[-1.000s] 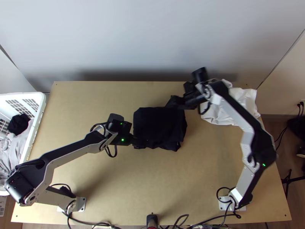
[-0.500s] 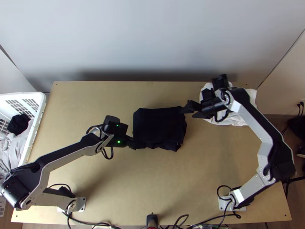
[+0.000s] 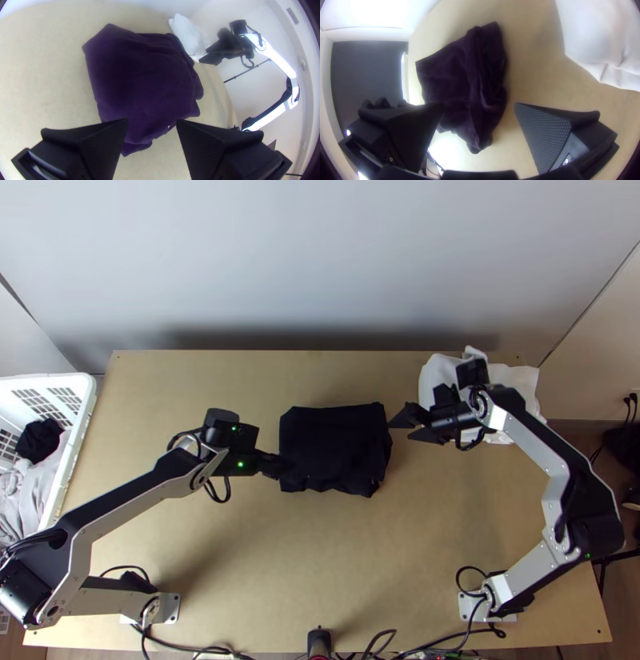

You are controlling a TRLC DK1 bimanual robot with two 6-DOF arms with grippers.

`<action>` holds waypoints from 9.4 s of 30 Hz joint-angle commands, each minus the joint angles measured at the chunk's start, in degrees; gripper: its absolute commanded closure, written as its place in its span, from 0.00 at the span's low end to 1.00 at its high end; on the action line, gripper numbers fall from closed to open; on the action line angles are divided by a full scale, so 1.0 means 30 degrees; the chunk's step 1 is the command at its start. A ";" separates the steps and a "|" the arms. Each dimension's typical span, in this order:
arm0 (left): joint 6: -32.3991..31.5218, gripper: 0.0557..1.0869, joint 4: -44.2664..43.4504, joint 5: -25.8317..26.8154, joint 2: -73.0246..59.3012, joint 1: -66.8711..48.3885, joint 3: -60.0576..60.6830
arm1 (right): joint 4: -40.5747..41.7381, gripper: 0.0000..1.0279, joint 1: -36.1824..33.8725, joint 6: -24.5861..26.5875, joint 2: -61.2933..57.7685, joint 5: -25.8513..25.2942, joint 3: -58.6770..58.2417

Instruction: Fold the t-shirt

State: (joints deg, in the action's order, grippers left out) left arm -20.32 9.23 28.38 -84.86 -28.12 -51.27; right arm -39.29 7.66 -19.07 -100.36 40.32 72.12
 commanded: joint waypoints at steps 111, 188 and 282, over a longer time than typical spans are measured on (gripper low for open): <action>-0.1109 0.30 0.0613 -0.0056 0.1187 0.1404 -0.0372 | -1.1162 0.97 -0.8384 0.9052 -0.7857 0.3290 1.9057; -0.1197 0.30 0.1111 -0.0027 0.1246 0.1814 -0.0783 | -0.8730 0.37 -0.7622 0.7441 -0.7505 -0.3155 1.7650; 0.5102 0.05 -0.5510 -0.8904 2.5738 0.8963 1.3104 | 1.1690 0.05 -0.2466 0.7968 2.1821 -1.0831 -1.1822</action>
State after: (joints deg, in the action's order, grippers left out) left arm -11.20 -8.14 2.20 -30.87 -7.64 -22.90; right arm -10.96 -1.54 5.80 -46.94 9.34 50.09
